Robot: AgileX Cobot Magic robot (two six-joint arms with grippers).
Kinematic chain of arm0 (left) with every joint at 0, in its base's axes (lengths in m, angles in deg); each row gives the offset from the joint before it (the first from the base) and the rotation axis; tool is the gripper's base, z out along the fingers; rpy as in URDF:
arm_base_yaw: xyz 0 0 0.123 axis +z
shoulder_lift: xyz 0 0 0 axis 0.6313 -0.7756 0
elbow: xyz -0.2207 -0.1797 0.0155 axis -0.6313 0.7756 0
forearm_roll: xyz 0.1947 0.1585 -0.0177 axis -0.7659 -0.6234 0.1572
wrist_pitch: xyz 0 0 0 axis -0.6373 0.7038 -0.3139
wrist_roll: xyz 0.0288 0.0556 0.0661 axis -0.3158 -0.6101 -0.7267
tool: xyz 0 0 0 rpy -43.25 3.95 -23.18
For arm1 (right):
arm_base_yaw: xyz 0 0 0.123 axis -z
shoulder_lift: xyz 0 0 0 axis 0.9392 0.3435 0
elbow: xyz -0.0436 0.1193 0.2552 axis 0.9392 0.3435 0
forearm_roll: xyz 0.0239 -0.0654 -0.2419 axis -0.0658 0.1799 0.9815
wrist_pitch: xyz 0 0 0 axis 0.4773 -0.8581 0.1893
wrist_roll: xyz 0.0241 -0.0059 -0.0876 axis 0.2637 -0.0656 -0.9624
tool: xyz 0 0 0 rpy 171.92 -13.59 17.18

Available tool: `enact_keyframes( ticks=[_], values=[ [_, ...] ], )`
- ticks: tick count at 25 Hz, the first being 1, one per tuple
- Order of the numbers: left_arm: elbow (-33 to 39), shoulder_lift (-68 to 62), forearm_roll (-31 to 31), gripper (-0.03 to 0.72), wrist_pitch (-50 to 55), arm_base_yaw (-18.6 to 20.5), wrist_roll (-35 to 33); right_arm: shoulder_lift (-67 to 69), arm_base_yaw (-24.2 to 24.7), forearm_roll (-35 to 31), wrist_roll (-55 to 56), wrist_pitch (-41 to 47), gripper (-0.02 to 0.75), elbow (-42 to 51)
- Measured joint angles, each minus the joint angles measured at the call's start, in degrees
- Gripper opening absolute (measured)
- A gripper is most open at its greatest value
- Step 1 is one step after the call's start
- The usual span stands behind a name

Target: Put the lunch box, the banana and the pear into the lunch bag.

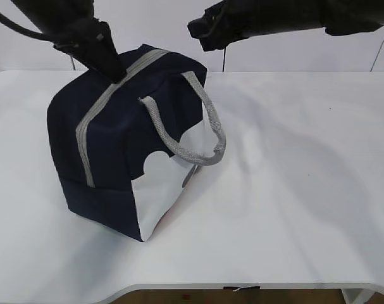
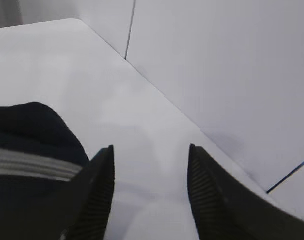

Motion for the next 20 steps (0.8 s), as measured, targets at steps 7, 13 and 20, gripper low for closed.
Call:
enact_keyframes(
  ticks=[7, 13, 20],
  values=[
    [-3.50, 0.00, -3.45, 0.312, 0.39, 0.00, 5.99, -2.19, 0.00, 0.00, -17.63, -0.59, 0.389, 0.12],
    [-3.84, 0.00, -3.45, 0.312, 0.62, 0.00, 6.68, -3.81, 0.00, 0.00, -30.58, 3.03, 0.389, 0.32],
    [-3.96, 0.00, -3.72, 0.312, 0.62, 0.00, 7.60, -5.37, 0.00, 0.00, -36.27, 7.47, 0.389, 3.37]
  ],
)
